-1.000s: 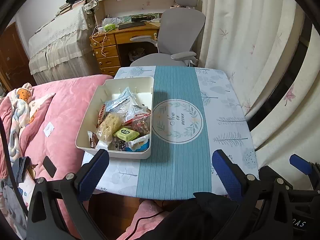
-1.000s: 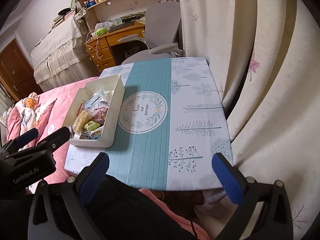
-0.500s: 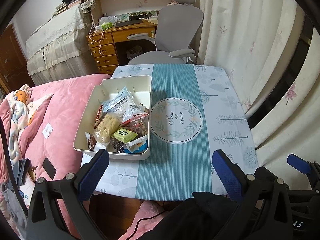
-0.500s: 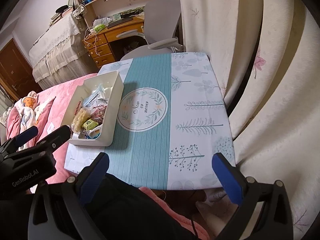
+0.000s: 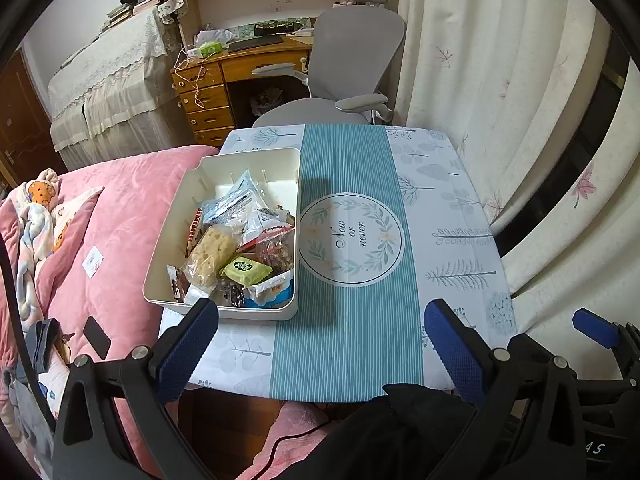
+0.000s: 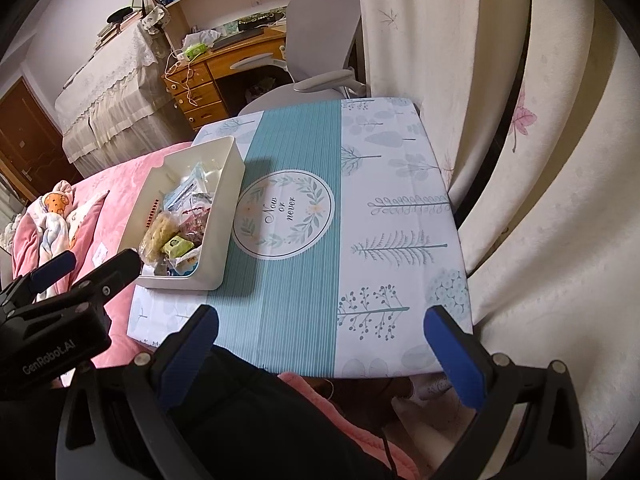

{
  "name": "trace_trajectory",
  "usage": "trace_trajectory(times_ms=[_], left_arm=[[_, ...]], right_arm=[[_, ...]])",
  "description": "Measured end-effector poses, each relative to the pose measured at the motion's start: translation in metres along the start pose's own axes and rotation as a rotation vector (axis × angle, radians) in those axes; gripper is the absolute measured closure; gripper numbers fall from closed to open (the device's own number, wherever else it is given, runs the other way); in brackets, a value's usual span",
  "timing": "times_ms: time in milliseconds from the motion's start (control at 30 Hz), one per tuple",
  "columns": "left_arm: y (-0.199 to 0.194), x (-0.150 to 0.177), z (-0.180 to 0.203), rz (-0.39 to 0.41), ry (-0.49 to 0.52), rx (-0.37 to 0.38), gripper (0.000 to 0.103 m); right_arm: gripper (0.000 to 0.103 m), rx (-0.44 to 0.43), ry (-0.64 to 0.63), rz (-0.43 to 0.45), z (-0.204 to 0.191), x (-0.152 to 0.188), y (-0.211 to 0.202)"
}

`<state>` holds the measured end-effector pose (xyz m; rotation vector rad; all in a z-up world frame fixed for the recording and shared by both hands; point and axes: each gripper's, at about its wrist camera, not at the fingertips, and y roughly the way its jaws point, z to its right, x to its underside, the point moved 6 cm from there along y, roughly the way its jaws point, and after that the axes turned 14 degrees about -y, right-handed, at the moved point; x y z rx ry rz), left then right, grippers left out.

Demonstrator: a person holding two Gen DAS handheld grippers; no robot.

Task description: Organize snacks

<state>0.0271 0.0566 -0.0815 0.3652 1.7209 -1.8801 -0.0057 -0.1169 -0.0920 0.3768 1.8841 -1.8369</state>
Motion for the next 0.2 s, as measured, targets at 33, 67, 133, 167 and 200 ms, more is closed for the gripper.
trace_trajectory(times_ms=[33, 67, 133, 167, 200], left_arm=[[0.0000, 0.0000, 0.0002, 0.000, 0.000, 0.000, 0.001], [0.0005, -0.0001, 0.0000, 0.000, -0.001, 0.000, 0.001], [-0.0004, 0.0001, 0.0003, -0.001, -0.001, -0.001, 0.001], [-0.0004, 0.0000, 0.0000, -0.001, 0.000, 0.000, 0.001], [0.0003, -0.0005, -0.0005, -0.002, -0.002, -0.001, 0.001]], right_arm=[[0.000, 0.000, 0.000, 0.000, 0.0002, -0.0004, 0.0002], [0.000, 0.000, 0.000, 0.000, 0.0000, 0.0000, 0.0002], [0.000, -0.001, -0.001, 0.000, 0.0000, 0.0001, 0.0002], [0.000, -0.002, -0.002, -0.001, 0.0000, 0.0001, 0.0003], [0.000, -0.004, -0.001, 0.000, -0.0003, 0.0002, 0.0002]])
